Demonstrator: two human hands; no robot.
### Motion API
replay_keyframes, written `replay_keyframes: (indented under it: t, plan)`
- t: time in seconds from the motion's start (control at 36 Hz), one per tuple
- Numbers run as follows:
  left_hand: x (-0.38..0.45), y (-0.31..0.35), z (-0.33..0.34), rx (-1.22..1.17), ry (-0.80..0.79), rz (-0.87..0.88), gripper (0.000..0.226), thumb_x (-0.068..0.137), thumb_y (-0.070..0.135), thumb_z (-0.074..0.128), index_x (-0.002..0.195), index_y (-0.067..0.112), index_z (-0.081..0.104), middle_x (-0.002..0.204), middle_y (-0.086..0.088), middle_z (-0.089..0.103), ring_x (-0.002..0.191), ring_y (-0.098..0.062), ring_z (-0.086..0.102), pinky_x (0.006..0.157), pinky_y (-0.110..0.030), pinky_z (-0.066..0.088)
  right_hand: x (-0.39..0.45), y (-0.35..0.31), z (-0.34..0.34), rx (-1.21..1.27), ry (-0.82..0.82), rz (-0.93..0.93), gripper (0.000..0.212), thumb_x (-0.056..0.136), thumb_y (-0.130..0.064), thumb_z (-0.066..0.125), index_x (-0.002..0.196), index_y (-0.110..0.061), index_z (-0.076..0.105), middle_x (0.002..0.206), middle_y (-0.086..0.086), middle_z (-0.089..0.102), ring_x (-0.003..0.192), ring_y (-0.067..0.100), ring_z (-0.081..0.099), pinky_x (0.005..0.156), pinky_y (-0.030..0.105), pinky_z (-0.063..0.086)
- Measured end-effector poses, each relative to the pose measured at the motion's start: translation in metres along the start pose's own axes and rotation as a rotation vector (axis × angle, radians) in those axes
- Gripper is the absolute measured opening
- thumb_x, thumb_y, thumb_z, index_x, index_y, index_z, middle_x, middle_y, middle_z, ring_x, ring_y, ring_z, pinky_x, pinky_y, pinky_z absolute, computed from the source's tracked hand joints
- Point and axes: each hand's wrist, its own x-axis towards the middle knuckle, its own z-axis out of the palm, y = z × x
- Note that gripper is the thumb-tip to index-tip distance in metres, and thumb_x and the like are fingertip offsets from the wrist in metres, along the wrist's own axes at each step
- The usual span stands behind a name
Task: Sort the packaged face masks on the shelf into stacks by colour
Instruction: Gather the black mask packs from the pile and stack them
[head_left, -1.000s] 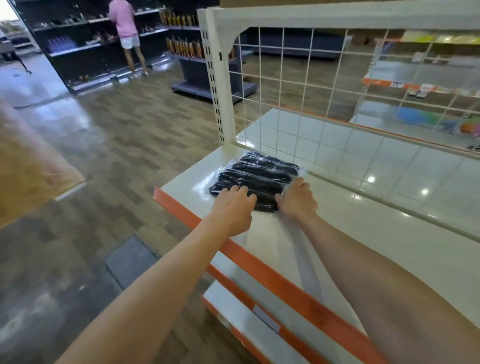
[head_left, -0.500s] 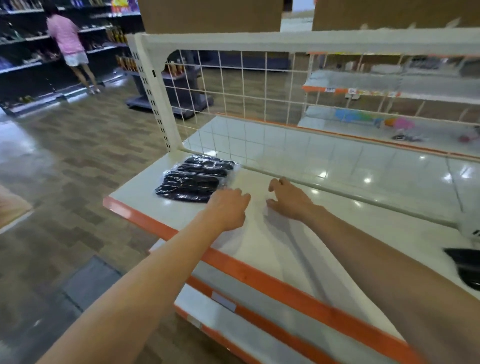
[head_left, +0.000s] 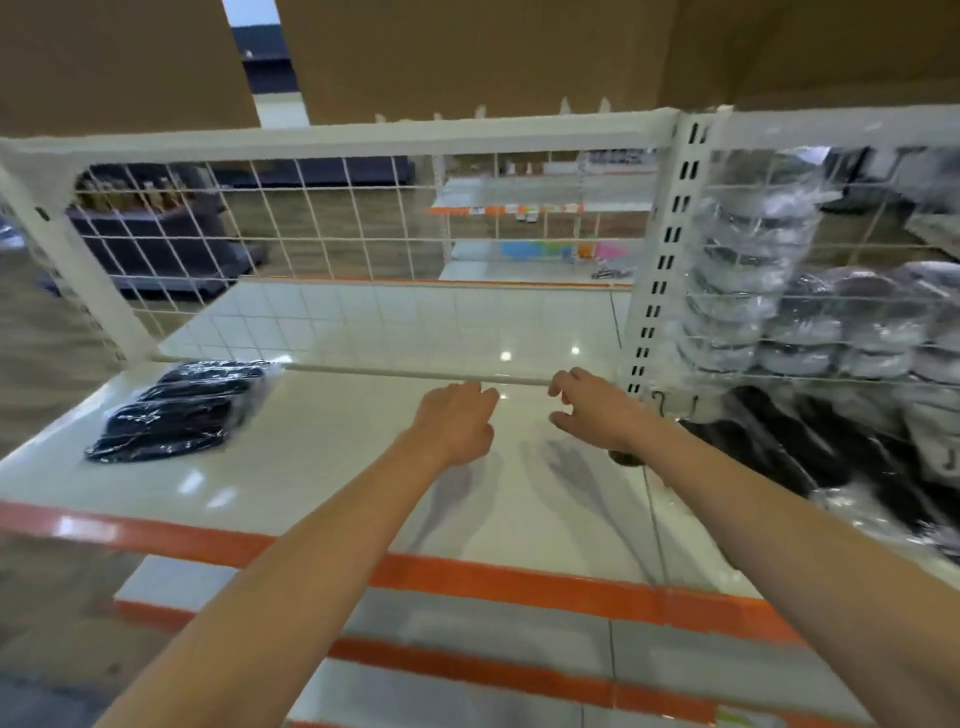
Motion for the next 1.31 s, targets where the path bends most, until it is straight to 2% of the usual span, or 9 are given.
replay_keyframes:
  t: [0.33,0.5,0.61,0.69,0.81,1.03,1.14,1.19,1.31]
  plan:
    - [0.051,0.173,-0.014,-0.086,0.087,0.253,0.03,0.09,0.02,0.05,0.118,0.01,0.054,0.119,-0.011,0.051,0.109,-0.029,0.052,0.075,-0.033,0.041,-0.114,0.154,-0.044,0.019,0.101,0.231,0.035,0.093,-0.024,0.051,0.124,-0.009,0.046,0.125,0.011,0.048,0.112,0.03,0.051,0.09,0.035,0.041]
    - [0.066,0.242,-0.009,-0.058,0.064,0.359,0.031,0.09,0.022,0.048,0.118,0.012,0.055,0.118,-0.011,0.053,0.112,-0.03,0.051,0.091,-0.04,0.043,-0.165,0.219,-0.052,0.043,0.145,0.383,0.035,0.094,-0.023,0.053,0.124,-0.006,0.047,0.123,0.011,0.048,0.114,0.028,0.049,0.091,0.03,0.036]
    - [0.074,0.271,-0.002,-0.063,0.033,0.44,0.032,0.091,0.022,0.047,0.121,0.013,0.054,0.121,-0.008,0.052,0.111,-0.025,0.049,0.083,-0.034,0.043,-0.185,0.252,-0.044,0.096,0.182,0.472,0.032,0.092,-0.025,0.056,0.121,-0.011,0.05,0.122,0.009,0.05,0.106,0.025,0.052,0.088,0.031,0.04]
    - [0.08,0.285,0.004,-0.053,0.015,0.48,0.029,0.091,0.023,0.047,0.118,0.014,0.053,0.119,-0.006,0.052,0.107,-0.023,0.052,0.078,-0.029,0.042,-0.194,0.267,-0.037,0.124,0.2,0.506,0.03,0.092,-0.025,0.055,0.12,-0.012,0.051,0.119,0.008,0.051,0.098,0.02,0.049,0.084,0.032,0.041]
    - [0.089,0.296,0.009,-0.053,-0.012,0.486,0.025,0.09,0.023,0.049,0.113,0.015,0.054,0.113,-0.005,0.053,0.103,-0.024,0.054,0.086,-0.037,0.049,-0.194,0.276,-0.03,0.152,0.219,0.51,0.028,0.093,-0.025,0.053,0.119,-0.013,0.052,0.116,0.007,0.052,0.102,0.023,0.051,0.088,0.035,0.043]
    - [0.1,0.297,0.013,-0.064,-0.028,0.465,0.029,0.089,0.026,0.05,0.116,0.015,0.055,0.116,-0.005,0.054,0.104,-0.024,0.055,0.086,-0.04,0.051,-0.164,0.266,-0.024,0.16,0.256,0.453,0.027,0.095,-0.025,0.048,0.118,-0.011,0.055,0.119,0.01,0.054,0.108,0.027,0.054,0.092,0.037,0.044]
    - [0.104,0.291,0.015,-0.08,-0.028,0.443,0.025,0.088,0.024,0.051,0.111,0.017,0.056,0.113,-0.003,0.054,0.104,-0.023,0.054,0.083,-0.039,0.051,-0.151,0.259,-0.006,0.102,0.148,0.582,0.053,0.09,-0.05,0.051,0.125,-0.01,0.05,0.125,0.011,0.048,0.115,0.029,0.051,0.092,0.039,0.044]
    - [0.105,0.286,0.016,-0.092,-0.036,0.427,0.027,0.088,0.024,0.051,0.113,0.017,0.056,0.115,-0.003,0.054,0.106,-0.023,0.054,0.085,-0.039,0.05,-0.144,0.256,-0.002,0.055,0.143,0.633,0.059,0.088,-0.053,0.054,0.125,-0.008,0.047,0.127,0.013,0.049,0.117,0.029,0.05,0.09,0.038,0.044]
    - [0.107,0.283,0.016,-0.103,-0.045,0.417,0.028,0.089,0.024,0.051,0.114,0.014,0.057,0.118,-0.004,0.055,0.108,-0.023,0.054,0.088,-0.038,0.05,-0.136,0.257,-0.008,0.049,0.14,0.67,0.044,0.093,-0.044,0.052,0.118,-0.008,0.051,0.115,0.012,0.058,0.105,0.029,0.058,0.078,0.035,0.044]
